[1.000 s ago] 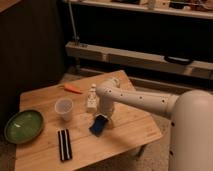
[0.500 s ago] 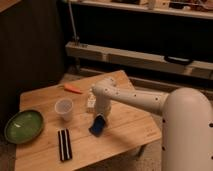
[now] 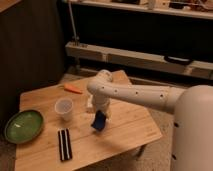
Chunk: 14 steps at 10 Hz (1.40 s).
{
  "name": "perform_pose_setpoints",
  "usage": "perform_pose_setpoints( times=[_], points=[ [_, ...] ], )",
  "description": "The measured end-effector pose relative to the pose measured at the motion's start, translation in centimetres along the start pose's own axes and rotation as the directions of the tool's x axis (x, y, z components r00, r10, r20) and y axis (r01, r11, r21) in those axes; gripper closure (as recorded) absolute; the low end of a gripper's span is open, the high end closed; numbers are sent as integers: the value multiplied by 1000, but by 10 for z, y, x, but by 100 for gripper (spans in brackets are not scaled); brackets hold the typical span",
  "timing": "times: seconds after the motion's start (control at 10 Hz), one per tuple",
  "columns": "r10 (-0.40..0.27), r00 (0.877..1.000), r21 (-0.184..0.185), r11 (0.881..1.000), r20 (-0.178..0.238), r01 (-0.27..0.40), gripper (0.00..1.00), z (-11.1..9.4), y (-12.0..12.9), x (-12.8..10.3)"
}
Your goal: Place the white sponge in the ceramic cup
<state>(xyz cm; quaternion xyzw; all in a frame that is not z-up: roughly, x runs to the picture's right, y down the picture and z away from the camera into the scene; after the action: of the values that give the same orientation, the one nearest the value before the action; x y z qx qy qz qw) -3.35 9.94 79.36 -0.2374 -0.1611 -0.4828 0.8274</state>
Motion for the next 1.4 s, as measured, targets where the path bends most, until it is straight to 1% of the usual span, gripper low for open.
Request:
perform_pose_setpoints(
  times=[0.1,0.2,0.3,0.4,0.5,0.6,0.7,0.8,0.9,1.0,1.1,1.3,1.4],
  points=[
    [-19,999,40,999,-35,20,81,-29,-11,8],
    [-48,996,122,991,-69,56,81,-57,-24,21],
    [-81,992,181,979,-94,97,81,-73,-36,27],
    [-139,983,249,954,-121,166,81,-91,-61,31],
    [-187,972,278,935,-143,220,81,-100,-85,31],
    [-237,957,292,915,-167,277,81,-105,-111,29],
    [-281,942,292,899,-182,325,81,-105,-135,24],
    [-337,921,283,880,-197,383,81,-102,-164,16],
    [-382,900,267,863,-210,429,81,-100,-184,9],
    [-412,885,254,851,-218,459,81,-98,-195,1],
    [-463,855,232,828,-233,511,81,-94,-214,-13],
    [-522,817,208,795,-245,570,81,-91,-232,-34],
    [-554,795,193,776,-247,600,81,-86,-238,-45]
  ],
)
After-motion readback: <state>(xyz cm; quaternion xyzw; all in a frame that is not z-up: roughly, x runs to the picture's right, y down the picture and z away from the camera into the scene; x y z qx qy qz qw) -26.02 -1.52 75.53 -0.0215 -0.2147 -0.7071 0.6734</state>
